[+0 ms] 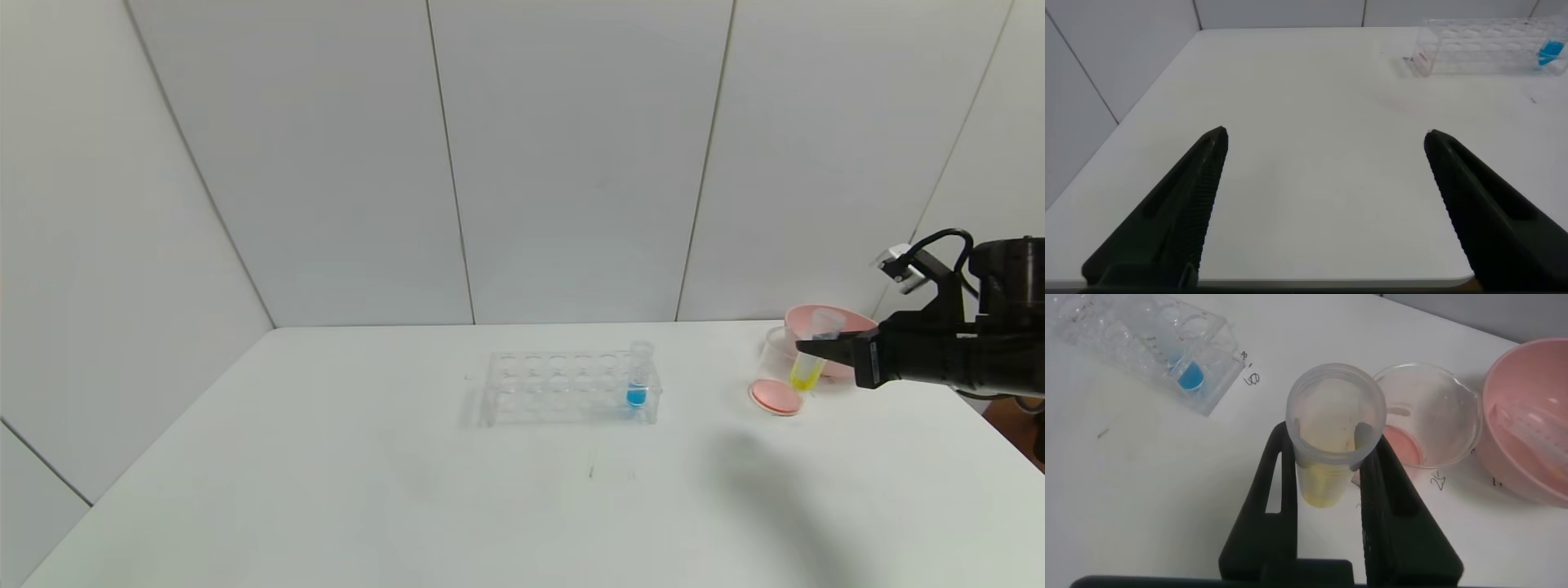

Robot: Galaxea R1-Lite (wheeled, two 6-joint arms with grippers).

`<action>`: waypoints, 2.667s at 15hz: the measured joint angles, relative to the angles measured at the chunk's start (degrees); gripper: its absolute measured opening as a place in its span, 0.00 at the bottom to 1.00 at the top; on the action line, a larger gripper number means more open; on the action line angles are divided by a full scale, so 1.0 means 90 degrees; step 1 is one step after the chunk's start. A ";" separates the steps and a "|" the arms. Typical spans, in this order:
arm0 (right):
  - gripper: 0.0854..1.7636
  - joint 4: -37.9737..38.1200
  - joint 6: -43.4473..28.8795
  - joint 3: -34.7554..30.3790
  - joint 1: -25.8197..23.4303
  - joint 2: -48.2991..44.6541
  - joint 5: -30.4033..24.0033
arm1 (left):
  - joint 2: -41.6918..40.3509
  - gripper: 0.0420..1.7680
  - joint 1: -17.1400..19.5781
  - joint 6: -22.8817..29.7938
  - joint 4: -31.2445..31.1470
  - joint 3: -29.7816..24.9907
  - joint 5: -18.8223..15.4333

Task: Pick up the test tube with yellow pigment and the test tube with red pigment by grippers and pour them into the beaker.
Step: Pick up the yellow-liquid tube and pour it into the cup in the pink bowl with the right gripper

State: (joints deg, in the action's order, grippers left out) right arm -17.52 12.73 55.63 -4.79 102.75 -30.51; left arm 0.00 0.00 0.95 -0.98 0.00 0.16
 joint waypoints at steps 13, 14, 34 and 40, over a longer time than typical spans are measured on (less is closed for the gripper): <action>0.25 0.4592 0.3783 0.3476 -0.1323 0.0860 -0.0694 | 0.0000 0.97 0.0000 0.0003 0.0000 0.0000 0.0000; 0.25 0.4963 0.4015 0.3831 -0.1341 0.1025 -0.0691 | 0.0000 0.97 0.0000 0.0003 0.0000 0.0000 0.0000; 0.25 0.6751 0.4994 0.6553 -0.0255 0.2625 0.1749 | 0.0000 0.97 0.0000 0.0000 0.0000 0.0000 0.0000; 0.25 0.7065 0.4978 0.6553 0.0022 0.2434 0.2725 | 0.0000 0.97 0.0000 0.0000 0.0003 0.0000 0.0000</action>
State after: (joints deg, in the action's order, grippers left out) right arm 46.07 57.53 114.60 -4.60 124.66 -5.99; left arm 0.00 0.00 0.95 -0.95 0.00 0.16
